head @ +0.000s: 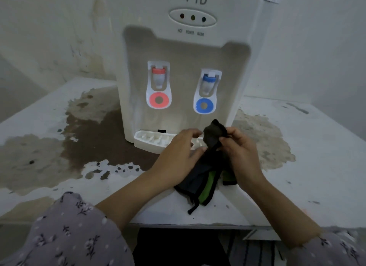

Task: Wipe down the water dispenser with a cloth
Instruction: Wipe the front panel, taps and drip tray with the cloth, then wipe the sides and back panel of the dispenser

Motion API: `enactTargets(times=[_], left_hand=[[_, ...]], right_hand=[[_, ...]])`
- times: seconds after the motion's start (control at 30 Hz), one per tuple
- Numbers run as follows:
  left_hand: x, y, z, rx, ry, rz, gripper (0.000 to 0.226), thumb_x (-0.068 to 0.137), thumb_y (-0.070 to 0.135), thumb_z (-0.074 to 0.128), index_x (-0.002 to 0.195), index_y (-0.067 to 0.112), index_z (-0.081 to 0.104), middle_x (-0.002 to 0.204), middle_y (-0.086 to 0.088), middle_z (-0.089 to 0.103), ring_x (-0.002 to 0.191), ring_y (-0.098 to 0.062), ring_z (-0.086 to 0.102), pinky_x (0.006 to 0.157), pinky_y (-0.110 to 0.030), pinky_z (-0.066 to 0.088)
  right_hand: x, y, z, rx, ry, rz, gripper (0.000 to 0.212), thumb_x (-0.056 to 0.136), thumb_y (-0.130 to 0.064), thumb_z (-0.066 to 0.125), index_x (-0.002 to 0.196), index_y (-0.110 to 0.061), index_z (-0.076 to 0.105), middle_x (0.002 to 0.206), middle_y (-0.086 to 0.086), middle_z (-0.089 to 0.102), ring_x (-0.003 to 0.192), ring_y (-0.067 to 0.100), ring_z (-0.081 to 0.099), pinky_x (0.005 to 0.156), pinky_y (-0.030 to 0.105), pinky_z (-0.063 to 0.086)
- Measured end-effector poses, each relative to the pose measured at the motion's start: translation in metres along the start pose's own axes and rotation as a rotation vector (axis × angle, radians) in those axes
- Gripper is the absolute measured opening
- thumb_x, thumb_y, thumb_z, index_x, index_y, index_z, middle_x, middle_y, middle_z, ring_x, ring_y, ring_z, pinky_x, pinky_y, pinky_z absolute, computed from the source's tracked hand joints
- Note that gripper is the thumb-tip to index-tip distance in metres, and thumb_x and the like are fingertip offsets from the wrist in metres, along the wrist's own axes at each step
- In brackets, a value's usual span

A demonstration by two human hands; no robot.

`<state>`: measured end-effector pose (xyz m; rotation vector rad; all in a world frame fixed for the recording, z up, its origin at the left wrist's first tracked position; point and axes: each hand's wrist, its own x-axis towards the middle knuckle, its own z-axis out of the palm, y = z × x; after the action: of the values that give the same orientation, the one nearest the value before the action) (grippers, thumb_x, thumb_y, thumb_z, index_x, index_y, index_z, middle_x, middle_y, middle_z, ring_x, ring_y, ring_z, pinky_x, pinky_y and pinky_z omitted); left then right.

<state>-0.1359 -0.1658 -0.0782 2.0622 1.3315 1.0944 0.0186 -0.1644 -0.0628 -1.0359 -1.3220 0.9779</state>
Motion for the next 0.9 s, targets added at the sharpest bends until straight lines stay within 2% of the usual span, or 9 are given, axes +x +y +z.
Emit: enactTargets(times=[0.1, 0.17, 0.27, 0.43, 0.53, 0.6, 0.67, 0.77, 0.9], left_hand=[[0.011, 0.006, -0.001, -0.243, -0.101, -0.1, 0.044, 0.092, 0.037, 0.052, 0.132, 0.023, 0.038, 0.123, 0.008, 0.053, 0.111, -0.004, 0.051, 0.097, -0.026, 0.043], [0.016, 0.009, -0.002, -0.333, -0.19, -0.12, 0.039, 0.091, 0.041, 0.052, 0.125, 0.024, 0.045, 0.118, 0.007, 0.059, 0.109, -0.006, 0.055, 0.098, -0.032, 0.044], [0.017, 0.014, -0.008, -0.413, -0.22, -0.111, 0.035, 0.088, 0.041, 0.056, 0.117, 0.022, 0.053, 0.11, 0.003, 0.064, 0.102, -0.01, 0.061, 0.093, -0.033, 0.049], [0.019, 0.036, -0.027, -0.596, -0.163, -0.087, 0.011, 0.092, 0.026, 0.051, 0.101, 0.025, 0.058, 0.098, 0.006, 0.065, 0.085, 0.003, 0.064, 0.076, -0.013, 0.05], [0.027, 0.048, -0.038, -0.743, -0.184, -0.148, 0.031, 0.097, 0.041, 0.028, 0.107, 0.029, 0.055, 0.099, -0.007, 0.066, 0.088, -0.015, 0.065, 0.077, -0.025, 0.051], [0.032, 0.055, -0.046, -0.817, -0.216, -0.172, 0.036, 0.099, 0.041, 0.028, 0.118, 0.024, 0.054, 0.111, -0.022, 0.062, 0.095, -0.03, 0.061, 0.079, -0.035, 0.05], [0.035, 0.059, -0.054, -0.761, -0.269, -0.156, 0.032, 0.099, 0.029, 0.038, 0.129, 0.024, 0.049, 0.124, -0.023, 0.056, 0.097, -0.031, 0.059, 0.075, -0.036, 0.05], [0.037, 0.067, -0.067, -0.539, -0.332, -0.111, 0.029, 0.095, 0.013, 0.047, 0.123, 0.02, 0.052, 0.105, -0.012, 0.063, 0.078, -0.01, 0.064, 0.059, -0.022, 0.05], [0.037, 0.079, -0.078, -0.291, -0.229, -0.045, 0.017, 0.094, 0.013, 0.049, 0.106, 0.022, 0.059, 0.096, 0.0, 0.063, 0.084, -0.011, 0.062, 0.063, -0.018, 0.05]], right_hand=[[0.004, -0.02, 0.0, 0.333, -0.099, 0.128, 0.022, 0.09, 0.008, 0.039, 0.093, -0.002, 0.058, 0.084, 0.011, 0.068, 0.076, 0.02, 0.066, 0.069, 0.028, 0.057], [0.009, -0.033, 0.0, 0.378, -0.12, 0.132, 0.023, 0.089, 0.009, 0.037, 0.09, -0.002, 0.057, 0.079, 0.01, 0.068, 0.073, 0.019, 0.066, 0.069, 0.027, 0.056], [0.013, -0.049, -0.001, 0.223, -0.177, 0.103, 0.027, 0.089, 0.006, 0.037, 0.084, -0.007, 0.06, 0.079, 0.008, 0.067, 0.077, 0.02, 0.063, 0.071, 0.028, 0.053], [0.02, -0.081, -0.002, -0.145, -0.22, -0.042, 0.029, 0.093, -0.006, 0.042, 0.076, -0.018, 0.061, 0.075, -0.002, 0.064, 0.077, 0.011, 0.059, 0.069, 0.026, 0.047], [0.025, -0.1, -0.001, -0.219, -0.247, -0.092, 0.024, 0.095, -0.014, 0.044, 0.078, -0.018, 0.06, 0.077, 0.001, 0.059, 0.079, 0.014, 0.055, 0.072, 0.028, 0.042], [0.028, -0.112, 0.001, -0.235, -0.271, -0.125, 0.022, 0.096, -0.015, 0.043, 0.081, -0.015, 0.059, 0.083, 0.005, 0.057, 0.084, 0.018, 0.053, 0.075, 0.031, 0.041], [0.028, -0.125, 0.003, -0.224, -0.285, -0.161, 0.024, 0.096, -0.012, 0.04, 0.079, -0.015, 0.057, 0.08, 0.002, 0.056, 0.083, 0.015, 0.053, 0.073, 0.027, 0.042], [0.028, -0.143, 0.008, -0.225, -0.299, -0.22, 0.027, 0.096, -0.008, 0.037, 0.077, -0.013, 0.055, 0.076, -0.002, 0.054, 0.076, 0.008, 0.051, 0.063, 0.021, 0.043], [0.029, -0.163, 0.009, -0.318, -0.182, -0.286, 0.019, 0.096, -0.012, 0.037, 0.085, -0.01, 0.053, 0.084, 0.004, 0.051, 0.081, 0.014, 0.048, 0.071, 0.027, 0.041]])
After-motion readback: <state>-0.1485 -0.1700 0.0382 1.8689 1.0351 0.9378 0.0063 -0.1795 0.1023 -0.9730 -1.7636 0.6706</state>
